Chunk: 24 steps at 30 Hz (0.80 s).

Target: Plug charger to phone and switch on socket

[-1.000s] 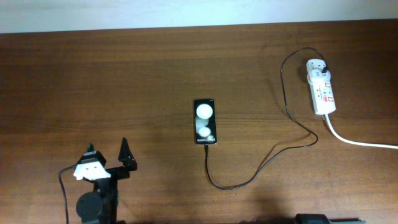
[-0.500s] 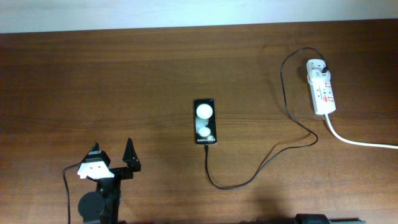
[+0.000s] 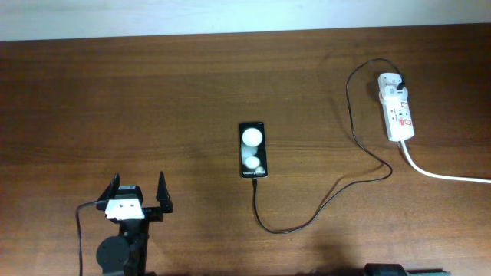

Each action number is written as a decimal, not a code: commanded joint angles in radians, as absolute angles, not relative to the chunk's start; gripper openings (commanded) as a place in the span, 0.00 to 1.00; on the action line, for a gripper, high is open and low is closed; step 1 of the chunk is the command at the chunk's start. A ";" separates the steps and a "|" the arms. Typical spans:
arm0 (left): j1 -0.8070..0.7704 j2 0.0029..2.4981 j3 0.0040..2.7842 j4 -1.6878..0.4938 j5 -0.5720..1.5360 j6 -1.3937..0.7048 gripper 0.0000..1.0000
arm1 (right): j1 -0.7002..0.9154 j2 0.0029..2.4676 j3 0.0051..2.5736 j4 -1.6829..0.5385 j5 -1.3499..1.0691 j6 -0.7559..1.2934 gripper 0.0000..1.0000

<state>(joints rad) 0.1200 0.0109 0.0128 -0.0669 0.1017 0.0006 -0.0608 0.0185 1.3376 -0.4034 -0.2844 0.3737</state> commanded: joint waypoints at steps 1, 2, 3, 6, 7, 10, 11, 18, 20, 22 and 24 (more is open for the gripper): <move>0.125 0.006 0.009 -0.069 0.112 0.017 0.99 | -0.052 0.006 1.334 -0.400 -0.276 0.374 0.19; 0.125 0.006 0.009 -0.069 0.112 0.017 0.99 | -0.051 0.006 1.334 -0.400 -0.276 0.374 0.19; 0.125 0.006 0.009 -0.069 0.112 0.017 0.99 | -0.038 0.006 1.334 -0.400 -0.277 0.374 0.19; 0.125 0.006 0.009 -0.069 0.112 0.017 0.99 | 0.022 0.006 1.334 -0.400 -0.276 0.374 0.19; 0.125 0.006 0.009 -0.069 0.112 0.017 0.99 | 0.042 0.006 1.334 -0.400 -0.276 0.374 0.20; 0.125 0.006 0.009 -0.069 0.112 0.017 0.99 | 0.080 0.006 1.334 -0.400 -0.276 0.374 0.27; 0.125 0.006 0.009 -0.069 0.112 0.017 0.99 | 0.083 0.006 1.334 -0.400 -0.276 0.373 0.33; 0.125 0.006 0.009 -0.069 0.112 0.017 0.99 | 0.085 0.006 1.161 -0.117 -0.035 0.371 0.99; 0.125 0.006 0.009 -0.069 0.112 0.016 0.99 | 0.085 0.006 1.027 -0.036 0.049 0.371 0.99; 0.125 0.006 0.009 -0.069 0.112 0.017 0.99 | 0.085 0.006 0.927 -0.036 0.065 0.371 0.99; 0.125 0.006 0.009 -0.069 0.112 0.017 0.99 | 0.085 0.006 0.793 -0.037 0.065 0.371 0.99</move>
